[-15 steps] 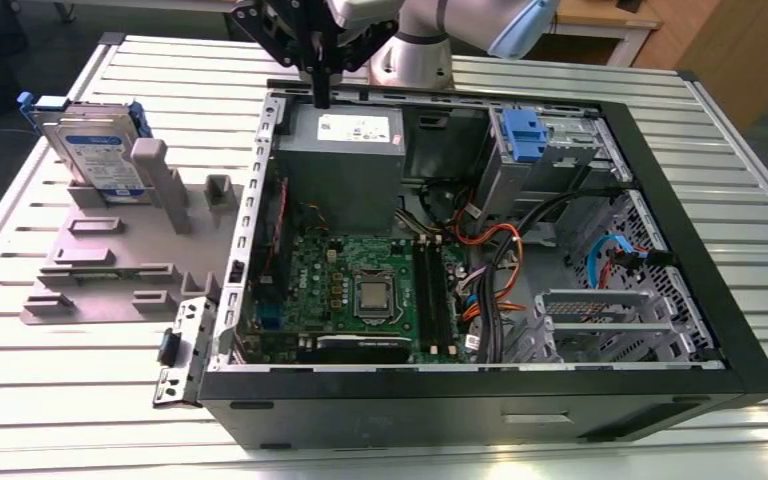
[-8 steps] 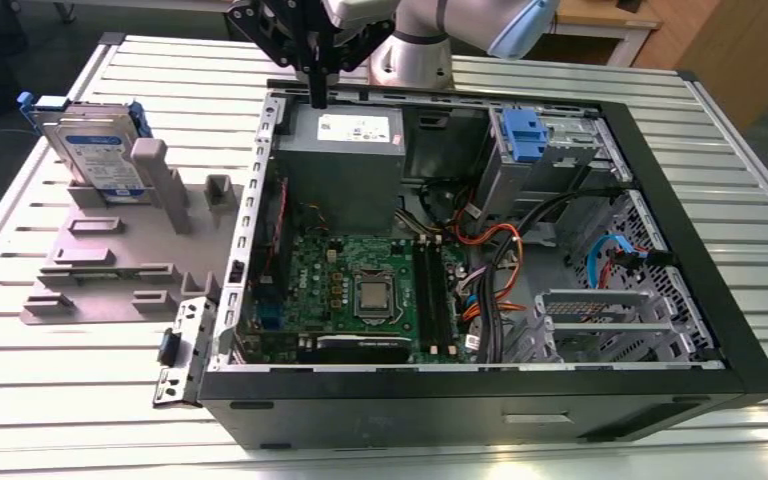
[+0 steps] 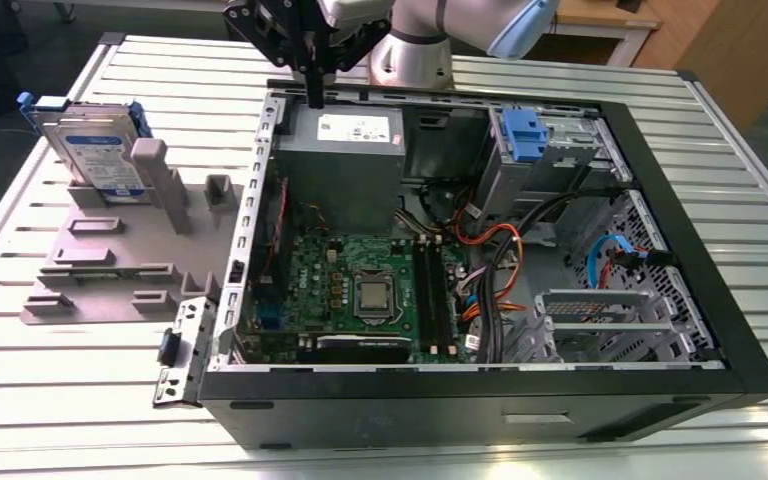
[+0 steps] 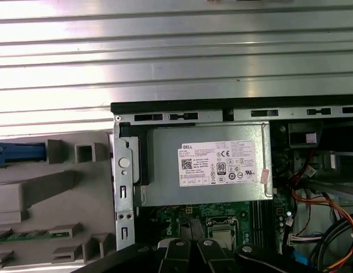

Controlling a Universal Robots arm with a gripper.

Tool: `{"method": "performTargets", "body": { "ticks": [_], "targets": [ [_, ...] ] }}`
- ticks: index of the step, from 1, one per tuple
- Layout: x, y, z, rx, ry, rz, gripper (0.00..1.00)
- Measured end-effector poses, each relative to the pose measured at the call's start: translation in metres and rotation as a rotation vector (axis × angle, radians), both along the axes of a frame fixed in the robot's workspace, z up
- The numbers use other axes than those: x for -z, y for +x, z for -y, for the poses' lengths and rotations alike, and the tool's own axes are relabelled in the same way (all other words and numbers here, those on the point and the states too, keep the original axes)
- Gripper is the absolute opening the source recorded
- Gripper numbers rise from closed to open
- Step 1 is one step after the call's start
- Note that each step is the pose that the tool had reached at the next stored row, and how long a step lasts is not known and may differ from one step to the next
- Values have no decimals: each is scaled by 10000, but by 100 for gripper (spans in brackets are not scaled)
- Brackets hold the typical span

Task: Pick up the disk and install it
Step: 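Reach for the disk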

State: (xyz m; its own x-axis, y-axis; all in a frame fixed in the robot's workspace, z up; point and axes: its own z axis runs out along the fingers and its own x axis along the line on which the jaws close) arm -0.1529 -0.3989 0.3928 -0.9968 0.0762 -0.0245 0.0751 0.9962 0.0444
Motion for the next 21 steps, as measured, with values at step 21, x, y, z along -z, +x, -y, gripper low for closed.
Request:
{"method": "performTargets", "body": {
  "ticks": [21],
  "targets": [
    [0, -78, 0, 0, 0, 0, 11]
  ]
}}
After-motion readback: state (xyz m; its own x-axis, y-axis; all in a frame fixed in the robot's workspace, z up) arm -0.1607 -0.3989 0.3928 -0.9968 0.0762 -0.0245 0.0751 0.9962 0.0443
